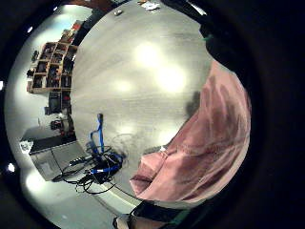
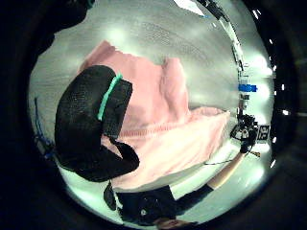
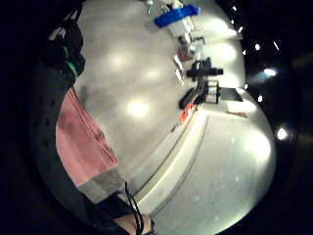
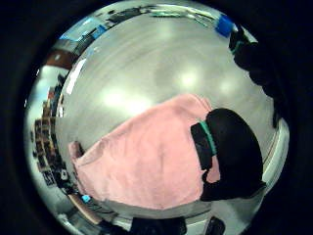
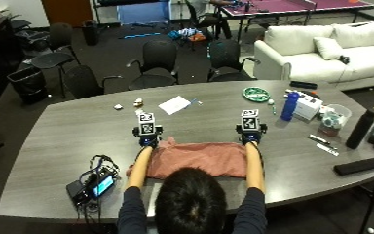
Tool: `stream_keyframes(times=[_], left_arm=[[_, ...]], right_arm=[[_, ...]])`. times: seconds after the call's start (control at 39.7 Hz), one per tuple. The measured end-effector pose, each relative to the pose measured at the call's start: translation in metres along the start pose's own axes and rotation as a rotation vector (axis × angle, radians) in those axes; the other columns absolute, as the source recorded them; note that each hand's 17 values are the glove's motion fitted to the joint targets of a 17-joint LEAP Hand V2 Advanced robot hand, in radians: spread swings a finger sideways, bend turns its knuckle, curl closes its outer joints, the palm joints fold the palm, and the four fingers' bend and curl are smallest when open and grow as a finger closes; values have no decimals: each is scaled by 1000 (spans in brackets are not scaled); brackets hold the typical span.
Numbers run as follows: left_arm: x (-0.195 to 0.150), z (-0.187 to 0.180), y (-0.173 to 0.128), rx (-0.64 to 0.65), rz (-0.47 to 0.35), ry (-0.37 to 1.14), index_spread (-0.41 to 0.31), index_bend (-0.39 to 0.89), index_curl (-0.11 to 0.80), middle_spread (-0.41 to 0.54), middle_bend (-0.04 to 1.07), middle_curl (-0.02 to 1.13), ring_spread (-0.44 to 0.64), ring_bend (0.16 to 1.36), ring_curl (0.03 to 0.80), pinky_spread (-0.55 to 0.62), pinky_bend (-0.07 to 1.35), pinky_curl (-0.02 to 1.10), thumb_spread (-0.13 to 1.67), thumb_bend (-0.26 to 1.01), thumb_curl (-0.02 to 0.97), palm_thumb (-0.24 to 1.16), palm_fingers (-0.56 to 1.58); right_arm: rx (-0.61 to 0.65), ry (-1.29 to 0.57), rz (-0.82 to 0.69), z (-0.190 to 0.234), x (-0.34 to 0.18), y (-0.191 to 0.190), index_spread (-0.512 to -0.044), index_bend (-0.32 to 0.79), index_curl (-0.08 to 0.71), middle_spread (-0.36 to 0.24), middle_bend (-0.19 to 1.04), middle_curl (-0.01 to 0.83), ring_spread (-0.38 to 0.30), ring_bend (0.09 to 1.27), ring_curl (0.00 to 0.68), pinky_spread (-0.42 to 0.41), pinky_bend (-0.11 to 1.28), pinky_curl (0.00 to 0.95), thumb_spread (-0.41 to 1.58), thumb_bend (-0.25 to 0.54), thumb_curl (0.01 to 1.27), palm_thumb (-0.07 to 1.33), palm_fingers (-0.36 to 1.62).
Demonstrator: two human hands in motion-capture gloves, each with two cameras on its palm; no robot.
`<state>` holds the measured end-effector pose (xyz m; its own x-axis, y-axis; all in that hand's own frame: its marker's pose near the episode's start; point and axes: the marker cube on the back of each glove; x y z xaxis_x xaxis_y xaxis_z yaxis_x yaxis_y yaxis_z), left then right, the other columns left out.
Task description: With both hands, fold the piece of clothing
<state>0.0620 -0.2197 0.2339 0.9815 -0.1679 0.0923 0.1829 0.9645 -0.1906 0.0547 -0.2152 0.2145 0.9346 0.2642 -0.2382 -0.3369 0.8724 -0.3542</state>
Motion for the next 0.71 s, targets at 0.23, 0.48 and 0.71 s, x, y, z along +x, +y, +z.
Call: stream_keyframes(times=[0.23,0.48,0.71], left_arm=[[-15,28,54,2,2,20,-133,168,384,-42,121,409,-29,429,391,-19,227,426,1264,-29,272,296,590],[-35,85,79,-45,-3,88,-109,190,411,51,92,347,102,436,390,113,215,421,1275,-31,250,211,411],[-37,112,86,-169,-22,102,-73,134,387,120,128,304,218,476,382,197,293,427,1262,-31,231,117,288]], right_arm=[[-65,-183,264,67,17,19,-220,27,287,-97,172,475,-123,451,434,-107,537,392,1273,-61,288,660,715],[-105,-218,294,118,-1,34,-165,22,189,29,178,442,-10,501,426,50,618,395,1308,-18,282,538,509],[56,-222,374,109,-13,35,-131,2,119,-24,316,460,-101,646,414,-55,646,358,1312,50,339,693,857]])
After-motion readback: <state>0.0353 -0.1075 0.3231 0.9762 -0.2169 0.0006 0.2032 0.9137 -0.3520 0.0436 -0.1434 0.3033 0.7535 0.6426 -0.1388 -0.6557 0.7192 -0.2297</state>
